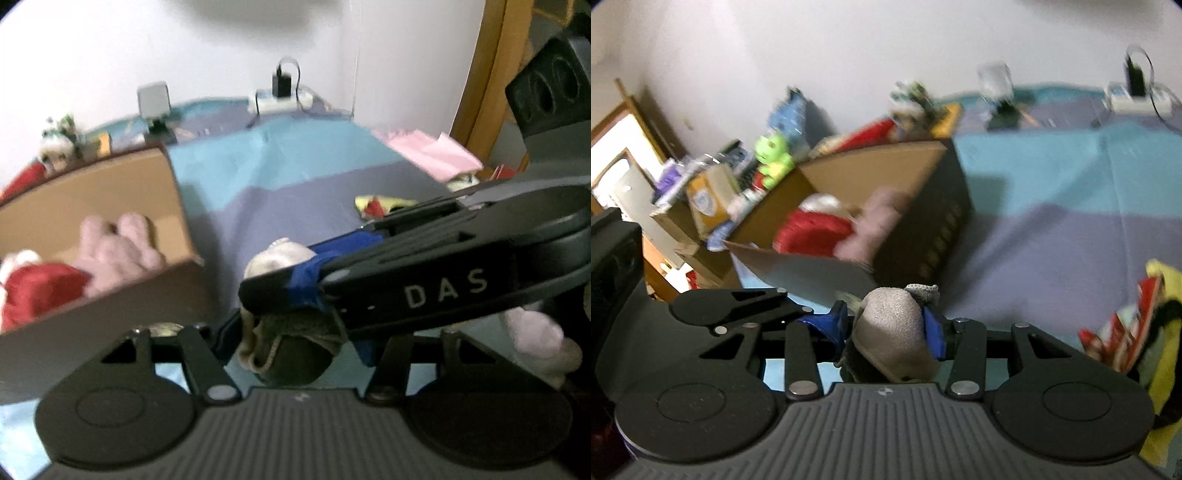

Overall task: Organize soft objects
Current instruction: 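Carry the grey plush into the brown box and open the right gripper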

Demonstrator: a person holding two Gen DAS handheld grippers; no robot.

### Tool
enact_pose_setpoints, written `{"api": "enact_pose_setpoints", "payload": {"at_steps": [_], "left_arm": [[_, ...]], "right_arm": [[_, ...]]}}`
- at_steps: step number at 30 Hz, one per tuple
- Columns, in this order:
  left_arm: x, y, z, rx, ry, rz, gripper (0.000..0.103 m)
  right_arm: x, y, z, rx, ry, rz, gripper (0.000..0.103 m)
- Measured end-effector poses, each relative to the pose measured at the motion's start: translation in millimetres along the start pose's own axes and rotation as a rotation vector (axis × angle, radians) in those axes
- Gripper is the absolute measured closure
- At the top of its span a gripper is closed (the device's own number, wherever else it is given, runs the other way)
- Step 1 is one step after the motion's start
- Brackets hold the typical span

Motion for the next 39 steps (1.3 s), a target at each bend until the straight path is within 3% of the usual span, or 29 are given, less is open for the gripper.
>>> {"api": "enact_pose_setpoints", "payload": {"at_steps": [8, 16, 27, 34, 39], "left_arm": [[-60, -38, 43, -0.022, -0.032, -0.167, 0.046], [-79, -57, 121, -0.025, -0.133, -0.225, 0.046], [-58, -49, 220, -0.093, -0.19, -0.172, 0.046], [-30, -31, 256, -0.134, -0.191, -0.114, 0.045], [-9, -17, 271, -0.141, -0.205, -0.074, 0.03]], "right_arm": [[-19, -41, 68, -0.103, -0.101, -0.199, 0.075], [28, -80, 117, -0.117, -0.183, -0.305, 0.075], [112, -105, 141, 0.021, -0.199, -0.281, 0.074], [153, -98, 138, 0.044, -0.109, -0.236, 0.073], [175, -91, 131, 0.011, -0.011, -0.196, 0.073]]}}
Point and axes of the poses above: each gripper's, at about its wrist camera, not at the fingertips, and x roughly the way its jaws point, z to its left, y to its underside, the point moved 9 cm from there along x, roughly the way its jaws point, and after that the axes turned 7 degrees about -z, right-handed, at the moved point
